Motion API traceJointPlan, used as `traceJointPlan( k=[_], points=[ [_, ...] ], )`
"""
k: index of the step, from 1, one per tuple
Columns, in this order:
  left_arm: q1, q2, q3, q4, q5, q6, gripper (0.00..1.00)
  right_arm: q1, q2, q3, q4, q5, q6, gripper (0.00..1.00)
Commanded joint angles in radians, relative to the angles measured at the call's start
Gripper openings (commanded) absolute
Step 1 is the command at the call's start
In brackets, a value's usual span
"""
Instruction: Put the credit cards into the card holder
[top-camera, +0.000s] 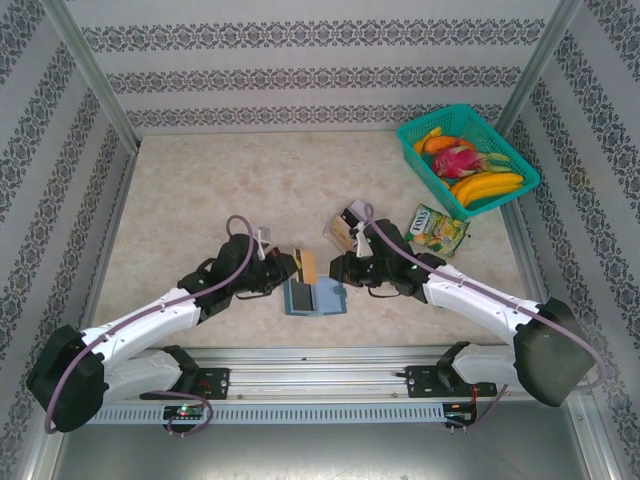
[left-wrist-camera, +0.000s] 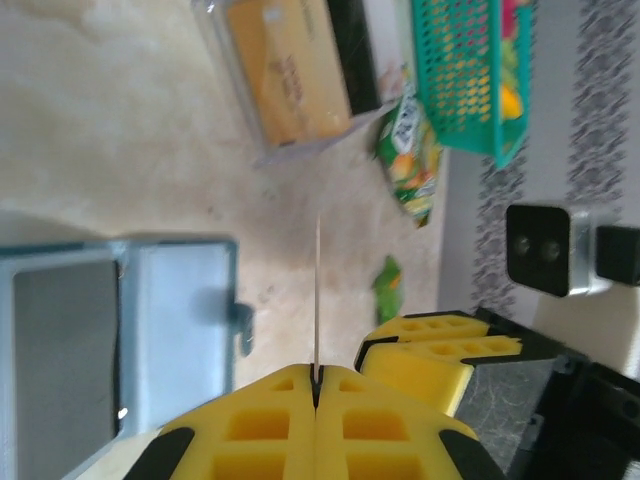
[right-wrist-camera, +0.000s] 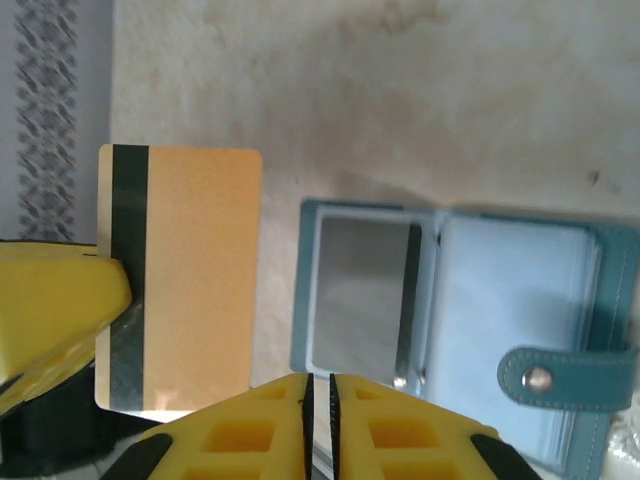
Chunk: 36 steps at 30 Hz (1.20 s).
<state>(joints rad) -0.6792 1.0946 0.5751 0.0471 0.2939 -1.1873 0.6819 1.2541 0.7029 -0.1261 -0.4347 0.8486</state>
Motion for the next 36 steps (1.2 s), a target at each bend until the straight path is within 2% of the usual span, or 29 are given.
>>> traceJointPlan(
  k=[1, 4, 9, 15, 22, 30, 36],
  points=[
    [-0.068, 0.021, -0.025, -0.029, -0.152, 0.037, 0.00, 0.052, 0.052, -0.010, 0.023, 0.073, -0.014, 0.09],
    [-0.106, 0.079, -0.035, 0.006, -0.185, 0.030, 0.00, 0.074, 0.108, -0.014, 0.018, 0.112, -0.027, 0.08],
    [-0.153, 0.152, -0.048, 0.061, -0.212, 0.042, 0.00, 0.086, 0.203, 0.005, 0.033, 0.090, -0.053, 0.07],
    [-0.163, 0.162, -0.118, 0.123, -0.238, 0.021, 0.00, 0.085, 0.274, 0.005, 0.036, 0.124, -0.068, 0.07],
    [-0.164, 0.189, -0.127, 0.209, -0.208, 0.066, 0.00, 0.082, 0.267, 0.005, -0.052, 0.246, -0.092, 0.08],
    [-0.164, 0.233, -0.114, 0.275, -0.175, 0.089, 0.00, 0.066, 0.265, -0.002, -0.058, 0.243, -0.097, 0.10],
    [-0.164, 0.279, -0.109, 0.252, -0.186, 0.074, 0.00, 0.056, 0.269, 0.000, -0.062, 0.244, -0.102, 0.11]
  ],
)
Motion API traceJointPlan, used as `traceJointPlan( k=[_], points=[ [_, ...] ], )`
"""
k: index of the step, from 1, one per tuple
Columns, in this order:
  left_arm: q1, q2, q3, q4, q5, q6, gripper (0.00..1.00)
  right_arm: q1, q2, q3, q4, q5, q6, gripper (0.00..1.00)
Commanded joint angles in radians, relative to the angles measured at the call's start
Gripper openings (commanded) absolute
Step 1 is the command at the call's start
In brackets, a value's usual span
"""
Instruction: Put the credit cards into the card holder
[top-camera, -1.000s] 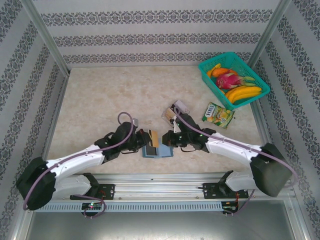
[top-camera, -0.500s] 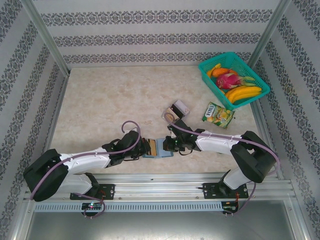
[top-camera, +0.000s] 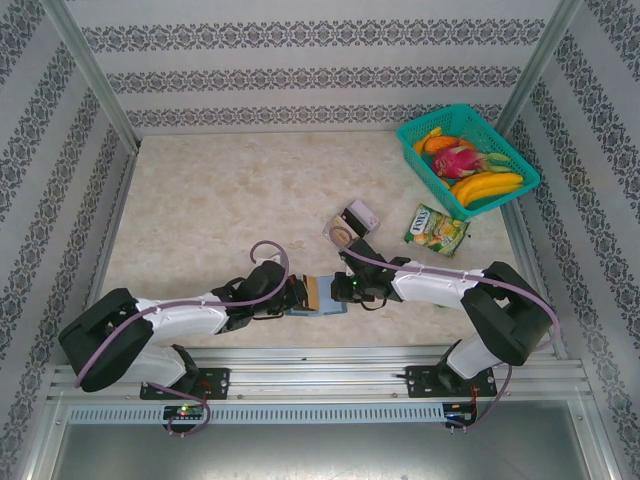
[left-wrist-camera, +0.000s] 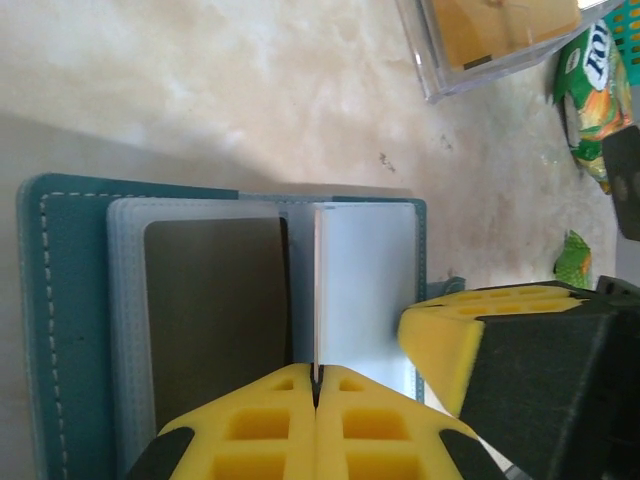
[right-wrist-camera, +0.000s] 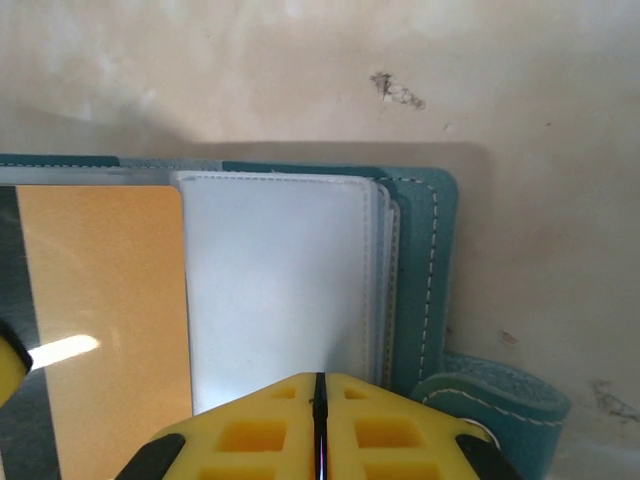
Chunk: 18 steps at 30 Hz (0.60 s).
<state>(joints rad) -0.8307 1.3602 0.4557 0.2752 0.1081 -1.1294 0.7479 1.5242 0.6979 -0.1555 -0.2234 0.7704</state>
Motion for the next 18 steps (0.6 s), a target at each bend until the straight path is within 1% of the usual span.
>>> traceJointPlan(
  k=[1, 8, 10, 14, 18],
  points=[
    [-0.012, 0.014, 0.005, 0.023, -0.002, 0.014, 0.00, -0.011, -0.001, 0.005, -0.032, 0.032, -0.024, 0.11],
    [-0.012, -0.003, -0.031, 0.018, -0.020, 0.020, 0.00, -0.019, 0.022, 0.001, -0.031, 0.029, -0.021, 0.12],
    [-0.013, 0.014, -0.018, 0.015, -0.011, 0.028, 0.00, -0.021, 0.039, 0.002, -0.029, 0.027, -0.019, 0.12],
    [-0.015, 0.063, -0.012, 0.074, 0.012, 0.021, 0.00, -0.018, 0.061, 0.000, -0.016, 0.019, -0.013, 0.12],
    [-0.014, 0.101, 0.009, 0.072, 0.019, 0.023, 0.00, -0.019, 0.065, 0.000, -0.011, 0.017, -0.012, 0.12]
  ],
)
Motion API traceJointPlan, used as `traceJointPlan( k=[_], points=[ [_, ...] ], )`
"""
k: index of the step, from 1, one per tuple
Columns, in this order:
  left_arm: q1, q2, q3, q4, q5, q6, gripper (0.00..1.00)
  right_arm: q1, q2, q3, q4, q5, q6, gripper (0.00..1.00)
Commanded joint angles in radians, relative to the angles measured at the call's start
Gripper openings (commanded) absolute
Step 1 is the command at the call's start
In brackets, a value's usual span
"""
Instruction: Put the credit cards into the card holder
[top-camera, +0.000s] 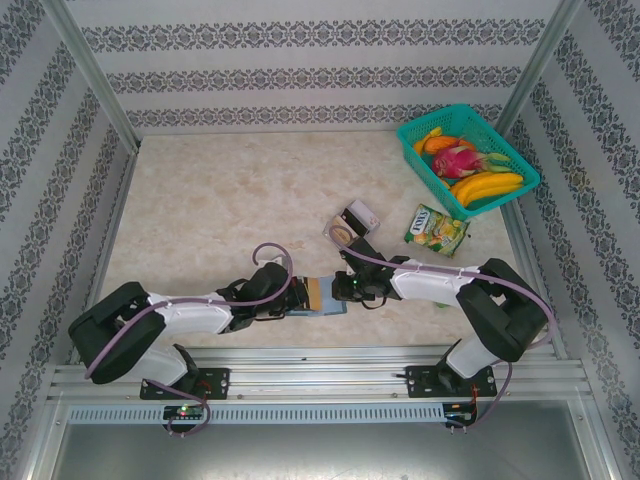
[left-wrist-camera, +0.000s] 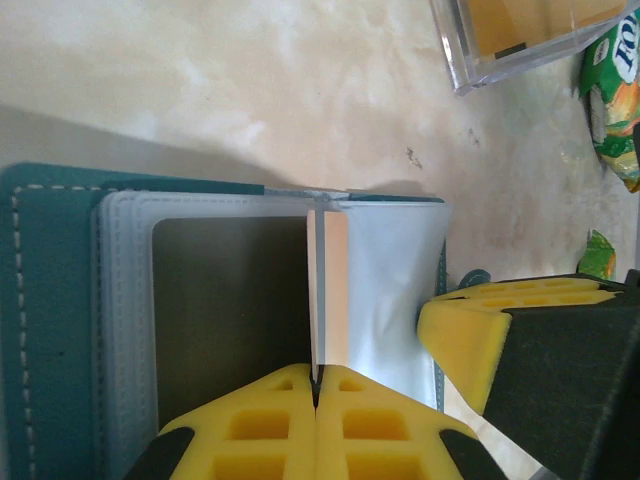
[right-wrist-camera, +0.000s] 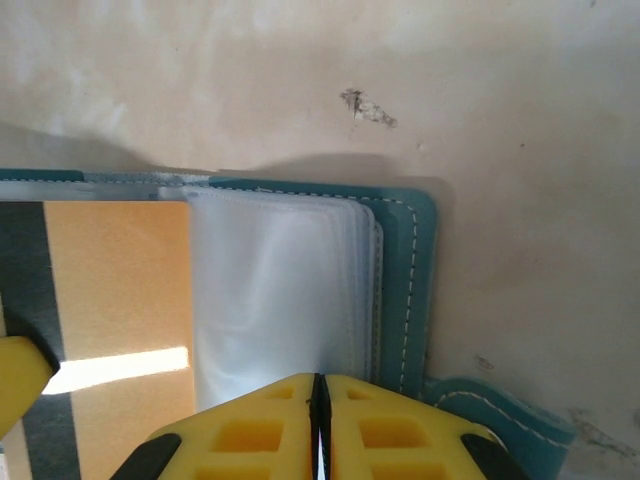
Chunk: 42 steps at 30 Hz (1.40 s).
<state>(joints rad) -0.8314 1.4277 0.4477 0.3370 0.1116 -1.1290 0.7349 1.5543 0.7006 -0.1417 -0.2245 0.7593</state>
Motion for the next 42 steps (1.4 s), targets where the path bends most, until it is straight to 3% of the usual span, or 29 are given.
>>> traceJointPlan(
  k=[1, 10, 23, 26, 33, 42],
  points=[
    [-0.015, 0.046, 0.020, 0.019, 0.020, 0.020, 0.01, -0.005, 0.036, -0.003, -0.024, 0.020, -0.002, 0.12],
    [-0.020, 0.067, 0.037, 0.001, 0.030, 0.026, 0.04, -0.008, 0.031, -0.004, -0.030, 0.027, 0.006, 0.13],
    [-0.017, 0.004, 0.042, -0.144, 0.059, 0.071, 0.00, -0.018, -0.008, -0.019, -0.053, 0.058, 0.008, 0.15],
    [-0.017, 0.039, 0.027, -0.063, 0.082, 0.065, 0.00, -0.018, -0.012, -0.030, -0.034, 0.052, 0.014, 0.16],
    [-0.009, 0.094, 0.083, -0.084, 0.120, 0.096, 0.00, -0.019, -0.021, -0.030, -0.038, 0.052, 0.015, 0.16],
    [-0.008, 0.058, 0.118, -0.223, 0.076, 0.138, 0.20, -0.020, -0.035, -0.026, -0.051, 0.064, 0.020, 0.17]
  ],
)
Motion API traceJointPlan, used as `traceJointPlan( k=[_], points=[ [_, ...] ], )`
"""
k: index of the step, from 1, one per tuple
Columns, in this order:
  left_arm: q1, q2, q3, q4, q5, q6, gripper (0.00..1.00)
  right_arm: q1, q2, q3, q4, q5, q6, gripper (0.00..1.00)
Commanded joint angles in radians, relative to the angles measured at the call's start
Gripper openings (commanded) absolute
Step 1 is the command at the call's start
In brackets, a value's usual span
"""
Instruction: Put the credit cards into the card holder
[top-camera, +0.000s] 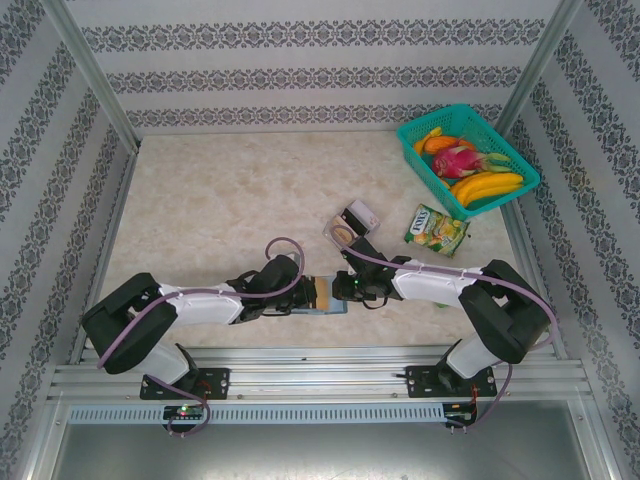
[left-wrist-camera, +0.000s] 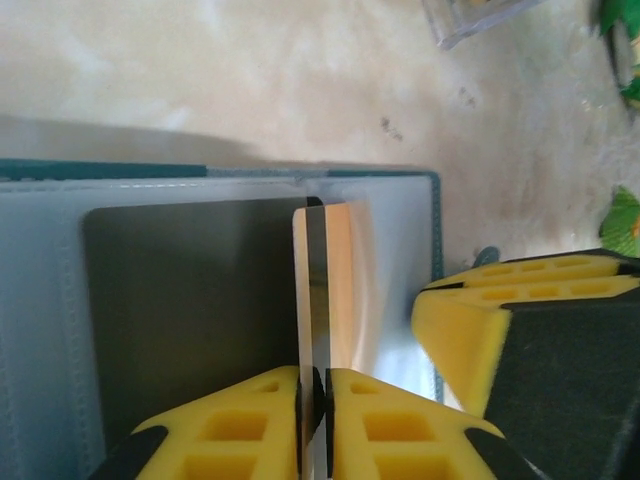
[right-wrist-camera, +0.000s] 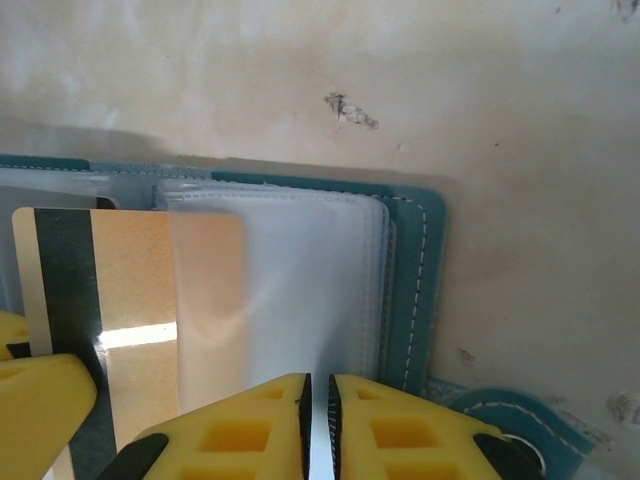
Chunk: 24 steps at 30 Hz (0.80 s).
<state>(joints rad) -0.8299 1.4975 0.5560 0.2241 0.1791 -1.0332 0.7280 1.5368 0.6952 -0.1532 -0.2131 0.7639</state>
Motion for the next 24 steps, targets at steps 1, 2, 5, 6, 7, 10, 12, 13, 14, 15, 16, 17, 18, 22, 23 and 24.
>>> traceJointPlan(
  k=[1, 2, 5, 6, 7, 10, 12, 13, 14, 15, 16, 17, 18, 22, 23, 24],
  points=[
    [-0.008, -0.024, 0.005, -0.118, 0.000, 0.042, 0.23, -0.015, -0.021, -0.022, -0.042, 0.055, 0.016, 0.17],
    [-0.008, -0.042, 0.001, -0.132, -0.013, 0.039, 0.25, -0.015, -0.029, -0.022, -0.047, 0.058, 0.014, 0.17],
    [-0.009, -0.066, 0.001, -0.153, -0.031, 0.044, 0.26, -0.016, -0.044, -0.022, -0.052, 0.058, 0.012, 0.18],
    [-0.009, -0.068, 0.003, -0.149, -0.028, 0.045, 0.26, -0.016, -0.048, -0.021, -0.053, 0.058, 0.012, 0.18],
    [-0.009, -0.066, 0.005, -0.145, -0.024, 0.048, 0.25, -0.017, -0.050, -0.020, -0.054, 0.056, 0.011, 0.18],
    [-0.009, -0.043, 0.026, -0.142, -0.008, 0.059, 0.20, -0.017, -0.046, -0.019, -0.052, 0.052, 0.010, 0.18],
    [-0.009, -0.028, 0.044, -0.155, -0.004, 0.063, 0.20, -0.018, -0.042, -0.018, -0.052, 0.050, 0.010, 0.18],
    [-0.009, -0.023, 0.046, -0.164, -0.012, 0.058, 0.20, -0.017, -0.041, -0.017, -0.052, 0.049, 0.011, 0.18],
    [-0.009, -0.019, 0.049, -0.174, -0.023, 0.050, 0.20, -0.017, -0.042, -0.019, -0.050, 0.052, 0.014, 0.19],
    [-0.009, -0.017, 0.049, -0.180, -0.031, 0.048, 0.21, -0.016, -0.041, -0.019, -0.049, 0.052, 0.013, 0.19],
    [-0.009, -0.014, 0.050, -0.178, -0.032, 0.048, 0.21, -0.017, -0.039, -0.019, -0.049, 0.052, 0.014, 0.19],
    [-0.008, -0.009, 0.049, -0.176, -0.027, 0.049, 0.21, -0.016, -0.037, -0.019, -0.052, 0.054, 0.013, 0.19],
    [-0.009, -0.003, 0.052, -0.176, -0.022, 0.049, 0.21, -0.017, -0.035, -0.020, -0.050, 0.054, 0.013, 0.19],
    [-0.009, 0.024, 0.068, -0.190, -0.021, 0.046, 0.21, -0.016, -0.020, -0.020, -0.048, 0.051, 0.013, 0.19],
    [-0.008, 0.026, 0.073, -0.199, -0.023, 0.048, 0.21, -0.015, -0.019, -0.020, -0.047, 0.051, 0.014, 0.19],
    [-0.008, 0.027, 0.073, -0.202, -0.024, 0.047, 0.22, -0.015, -0.018, -0.022, -0.044, 0.053, 0.017, 0.20]
  ],
)
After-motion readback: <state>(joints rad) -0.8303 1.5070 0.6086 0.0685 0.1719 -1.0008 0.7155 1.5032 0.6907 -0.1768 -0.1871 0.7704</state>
